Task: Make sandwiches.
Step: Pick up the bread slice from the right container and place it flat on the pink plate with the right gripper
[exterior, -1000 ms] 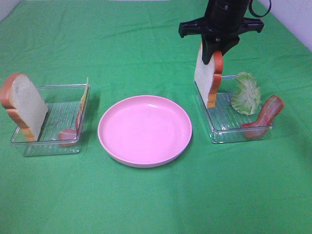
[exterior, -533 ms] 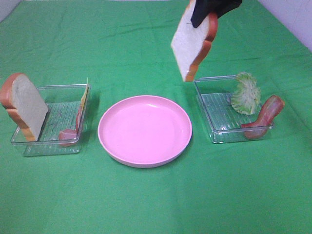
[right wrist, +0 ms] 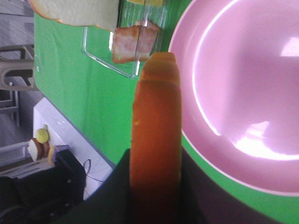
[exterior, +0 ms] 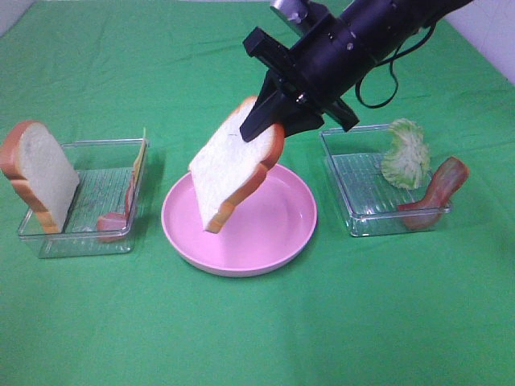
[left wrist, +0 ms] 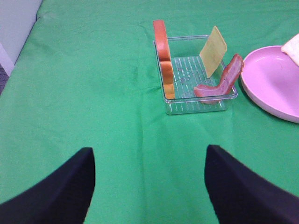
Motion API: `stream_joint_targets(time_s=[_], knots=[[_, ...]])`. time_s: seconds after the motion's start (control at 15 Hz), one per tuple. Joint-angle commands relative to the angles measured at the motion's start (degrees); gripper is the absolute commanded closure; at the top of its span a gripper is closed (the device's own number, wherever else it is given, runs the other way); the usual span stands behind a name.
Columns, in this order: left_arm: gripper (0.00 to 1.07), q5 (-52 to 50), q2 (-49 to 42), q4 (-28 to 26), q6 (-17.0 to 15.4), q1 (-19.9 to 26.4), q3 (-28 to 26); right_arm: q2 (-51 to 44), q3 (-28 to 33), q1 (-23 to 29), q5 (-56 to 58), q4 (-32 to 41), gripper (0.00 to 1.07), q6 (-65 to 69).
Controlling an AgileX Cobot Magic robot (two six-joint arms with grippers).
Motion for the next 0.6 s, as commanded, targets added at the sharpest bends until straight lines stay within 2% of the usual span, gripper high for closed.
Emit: stream_joint_targets(time_s=[0.07, 0.33, 0.6], knots=[[0.42, -0.52, -1.15, -0.17, 0.11, 0.06, 0.06, 4.13, 1.26, -0.74, -2.23, 8.82, 1.07, -2.98], [0.42, -0.52, -1.15, -0.17, 0.11, 0.06, 0.06, 9.22, 1.26, -1.43, -3.32, 14.95, 1.07, -5.61], [0.42, -0.52, -1.15, -0.17, 0.11, 0.06, 0.06, 11.97, 1.26, -2.06, -4.41, 14.90, 1.07, -5.61]])
